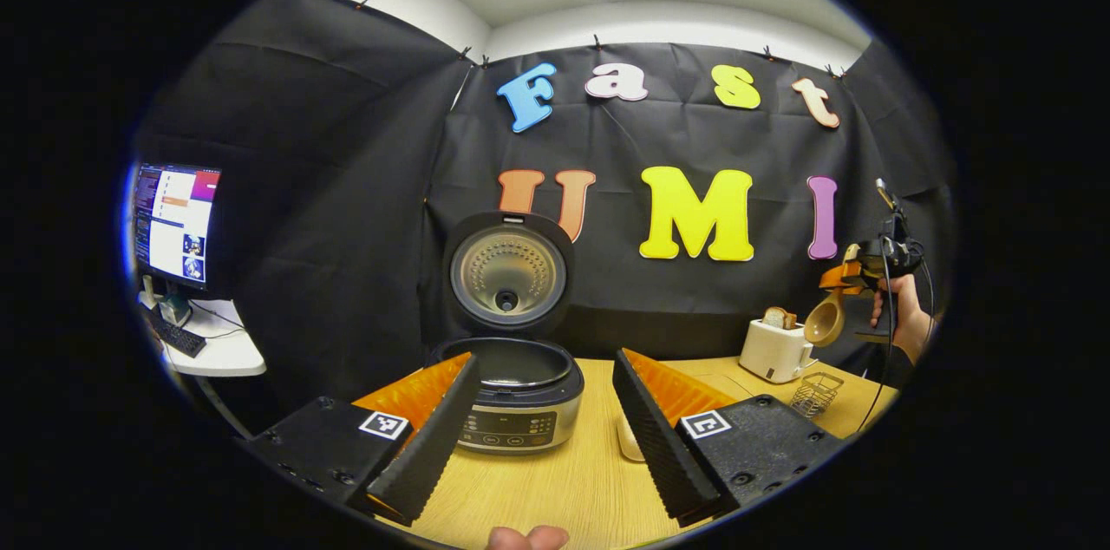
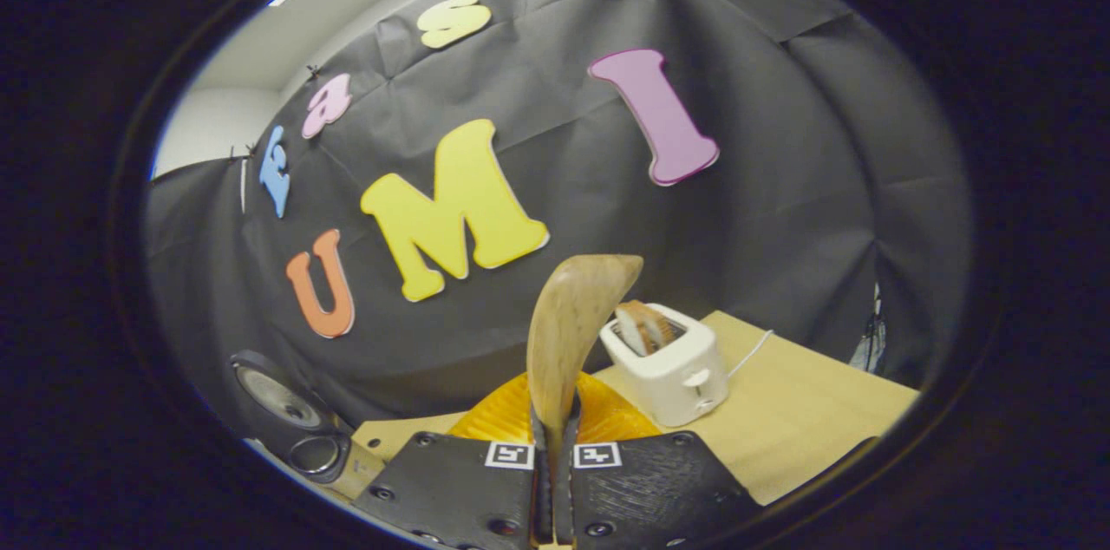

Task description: Close the left gripper, press the button to open the rice cooker; take a wooden spoon from the chopstick holder with the right hand, scoop a spoonful of rice and pour it into the rice cooker, then put the wooden spoon back into the chopstick holder.

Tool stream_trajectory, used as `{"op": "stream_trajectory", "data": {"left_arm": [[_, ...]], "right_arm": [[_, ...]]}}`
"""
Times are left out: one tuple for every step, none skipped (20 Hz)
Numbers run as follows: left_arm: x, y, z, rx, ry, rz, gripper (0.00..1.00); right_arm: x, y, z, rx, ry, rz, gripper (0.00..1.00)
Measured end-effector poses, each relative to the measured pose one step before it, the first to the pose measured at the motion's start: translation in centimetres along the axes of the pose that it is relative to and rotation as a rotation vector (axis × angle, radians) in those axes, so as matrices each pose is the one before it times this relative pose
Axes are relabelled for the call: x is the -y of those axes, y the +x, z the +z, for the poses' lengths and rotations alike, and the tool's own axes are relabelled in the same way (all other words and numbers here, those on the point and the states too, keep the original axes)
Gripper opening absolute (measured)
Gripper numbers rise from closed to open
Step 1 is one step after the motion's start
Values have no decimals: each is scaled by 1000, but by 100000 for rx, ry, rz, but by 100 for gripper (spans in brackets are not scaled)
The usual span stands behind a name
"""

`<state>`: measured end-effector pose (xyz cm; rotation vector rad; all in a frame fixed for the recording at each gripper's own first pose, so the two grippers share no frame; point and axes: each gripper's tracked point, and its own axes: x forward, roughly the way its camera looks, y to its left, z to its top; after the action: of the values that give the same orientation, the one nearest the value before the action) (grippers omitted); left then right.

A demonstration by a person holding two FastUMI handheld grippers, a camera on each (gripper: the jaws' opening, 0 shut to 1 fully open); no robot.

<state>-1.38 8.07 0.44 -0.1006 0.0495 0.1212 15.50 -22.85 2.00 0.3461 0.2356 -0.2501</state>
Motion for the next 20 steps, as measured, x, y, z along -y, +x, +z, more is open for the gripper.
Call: {"op": "stream_trajectory", "data": {"left_arm": [[341, 23, 66, 437, 294, -218, 100], [422, -15, 185, 643, -108, -599, 98], [352, -35, 137, 462, -202, -797, 98], [259, -72, 115, 334, -355, -777, 98], [87, -57, 64, 287, -253, -313, 98], [-147, -44, 22, 123, -210, -17, 98], [-68, -78, -17, 89, -395, -31, 98], [-149, -54, 15, -98, -511, 86, 98], [-167, -5, 80, -58, -544, 247, 98], [-201, -79, 56, 166, -384, 72, 98], [-280, -64, 182, 527, -319, 431, 98], [-325, -59, 154, 366, -281, 530, 98], [-206, -32, 67, 346, -318, 355, 98], [-141, -79, 78, 128, -251, 214, 98], [-13, -3, 28, -22, -21, 77, 98], [-69, 6, 32, -7, 209, 84, 98], [33, 27, -17, -229, 356, 146, 98], [-130, -62, -66, 4, 314, 67, 98], [-34, 43, -29, -59, 220, -182, 98], [232, -25, 8, -141, 79, -193, 98]], "right_arm": [[1621, -26, -343, 992, -1838, -2976, 2], [1381, 50, -548, 296, -2412, -2441, 0], [735, 46, -811, -378, -2072, -1444, 2], [410, 102, -939, -1113, -1285, -204, 2], [198, 72, -846, -1081, -551, -272, 2], [279, 216, -671, -721, -647, -517, 4], [285, 181, -544, 267, -1280, -419, 2], [173, 276, -477, 516, -1319, -185, 2], [157, 251, -613, 620, -1418, -309, 2], [337, 241, -615, 27, -1075, -1150, 2], [174, 134, -771, 67, -798, -363, 2], [73, 194, -527, -364, -868, -162, 2], [17, 303, -626, -654, -507, -287, 2], [-105, 167, -338, -285, 468, 418, 2], [0, 92, -337, -4, 574, -167, 2], [122, 197, -279, 293, 258, -297, 2], [107, 79, -465, -126, -581, -280, 2], [66, 56, -442, -407, -44, 127, 2], [215, -12, -393, -636, 72, -448, 2], [101, -14, -355, -608, 81, -274, 2]]}}
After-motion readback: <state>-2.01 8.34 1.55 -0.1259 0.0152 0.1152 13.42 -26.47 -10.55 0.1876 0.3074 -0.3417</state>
